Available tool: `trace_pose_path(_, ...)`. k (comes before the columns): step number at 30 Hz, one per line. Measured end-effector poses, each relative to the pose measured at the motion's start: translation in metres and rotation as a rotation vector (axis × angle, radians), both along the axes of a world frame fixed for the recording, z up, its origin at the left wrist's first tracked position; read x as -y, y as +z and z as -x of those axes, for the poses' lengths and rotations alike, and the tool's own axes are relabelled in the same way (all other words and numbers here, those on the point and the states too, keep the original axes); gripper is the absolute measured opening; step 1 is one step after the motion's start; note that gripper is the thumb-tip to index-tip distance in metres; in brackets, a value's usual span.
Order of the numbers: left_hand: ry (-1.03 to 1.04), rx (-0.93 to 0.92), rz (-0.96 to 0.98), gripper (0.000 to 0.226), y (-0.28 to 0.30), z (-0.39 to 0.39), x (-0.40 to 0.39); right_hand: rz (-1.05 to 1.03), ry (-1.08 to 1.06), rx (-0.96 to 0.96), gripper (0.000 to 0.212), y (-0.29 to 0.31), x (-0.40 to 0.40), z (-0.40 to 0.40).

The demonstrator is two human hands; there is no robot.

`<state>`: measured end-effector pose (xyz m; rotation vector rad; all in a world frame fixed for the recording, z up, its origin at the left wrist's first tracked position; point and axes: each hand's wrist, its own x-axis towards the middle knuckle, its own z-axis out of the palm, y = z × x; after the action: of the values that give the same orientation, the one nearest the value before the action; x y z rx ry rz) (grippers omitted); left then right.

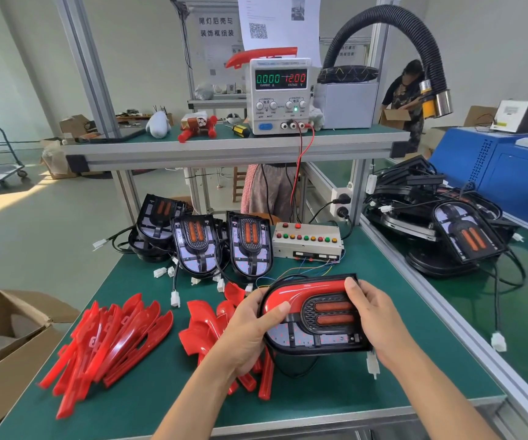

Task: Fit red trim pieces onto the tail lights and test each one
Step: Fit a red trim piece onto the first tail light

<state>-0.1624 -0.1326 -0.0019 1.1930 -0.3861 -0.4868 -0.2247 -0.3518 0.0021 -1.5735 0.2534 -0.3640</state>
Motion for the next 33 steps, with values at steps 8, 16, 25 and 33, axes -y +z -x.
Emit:
trace_pose_path(8,-0.018,-0.069,0.075,0.056,0.0,0.0,0.0,-0.056,0.033,0.005,0.034,0.005,0.0,0.0)
trace_pose_path(16,-0.117,-0.193,0.167,0.043,0.007,0.004,-0.003,-0.11,0.01,-0.087,0.04,0.001,0.002,-0.006)
trace_pose_path(25,-0.039,-0.121,0.135,0.035,0.0,0.003,0.002,-0.141,0.043,-0.104,0.034,-0.006,0.007,-0.01)
trace_pose_path(33,-0.045,-0.114,0.177,0.042,-0.004,0.006,0.006,-0.237,0.052,-0.108,0.031,-0.005,0.008,-0.006)
